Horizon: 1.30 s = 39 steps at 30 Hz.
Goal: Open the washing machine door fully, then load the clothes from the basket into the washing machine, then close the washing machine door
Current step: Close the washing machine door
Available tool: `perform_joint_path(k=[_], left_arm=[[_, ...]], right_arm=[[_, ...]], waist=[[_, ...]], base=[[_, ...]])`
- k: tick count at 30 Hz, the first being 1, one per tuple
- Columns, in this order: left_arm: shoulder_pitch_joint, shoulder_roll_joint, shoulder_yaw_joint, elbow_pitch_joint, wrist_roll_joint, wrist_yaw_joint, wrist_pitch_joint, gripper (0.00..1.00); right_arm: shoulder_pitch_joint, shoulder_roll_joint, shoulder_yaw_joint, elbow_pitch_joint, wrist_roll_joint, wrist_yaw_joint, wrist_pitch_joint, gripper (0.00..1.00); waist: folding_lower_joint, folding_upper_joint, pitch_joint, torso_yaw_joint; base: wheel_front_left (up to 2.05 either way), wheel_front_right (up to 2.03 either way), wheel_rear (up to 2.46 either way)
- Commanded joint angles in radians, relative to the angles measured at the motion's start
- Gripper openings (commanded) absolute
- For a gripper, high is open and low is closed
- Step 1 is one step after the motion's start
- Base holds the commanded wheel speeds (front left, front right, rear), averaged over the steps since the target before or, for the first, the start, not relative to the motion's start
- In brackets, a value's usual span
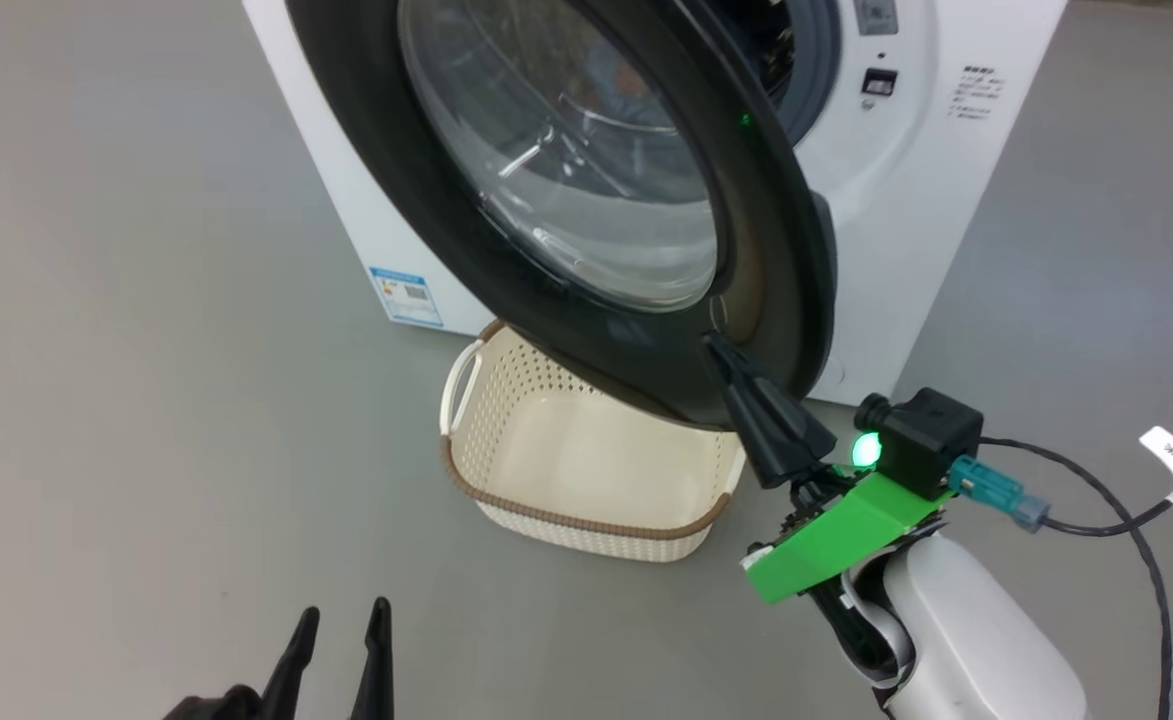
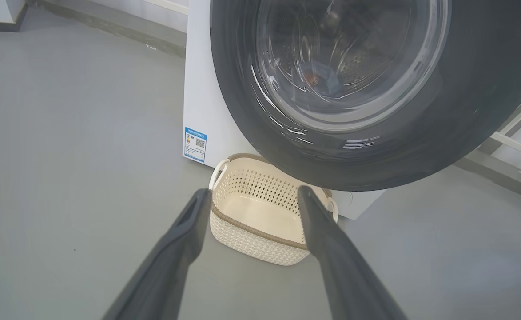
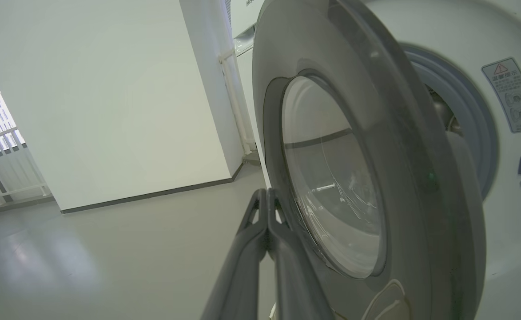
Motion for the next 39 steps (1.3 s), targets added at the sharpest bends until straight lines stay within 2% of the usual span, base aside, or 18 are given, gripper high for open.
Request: perform_joint_path(k=[1, 25, 39], left_arm=[[-0.046, 0.005, 0.024, -0.032, -0.008, 0.007, -0.009, 1.0], [-0.096, 0.004, -0.037, -0.057, -0.071, 0.036, -0.009, 1.0], [-0.116, 0.004, -0.072, -0.061, -0.098, 0.041, -0.009, 1.0]], right_arm=[[-0.025, 0.016, 0.0, -0.021, -0.01, 0.002, -0.005, 0.0], [-0.122, -0.044, -0.092, -0.01, -0.037, 0.002, -0.005, 0.0], [-0.172, -0.076, -0.131, -0.014, -0.05, 0.002, -0.005, 0.0]], waist=[[-0.0001, 0.0, 0.036, 0.026], [-0.0001, 0.0, 0.168, 0.059], [-0.0001, 0.0, 0.218, 0.041]], base=[[0.0, 0.0, 0.0], [0.0, 0.0, 0.0], [0.0, 0.0, 0.0]])
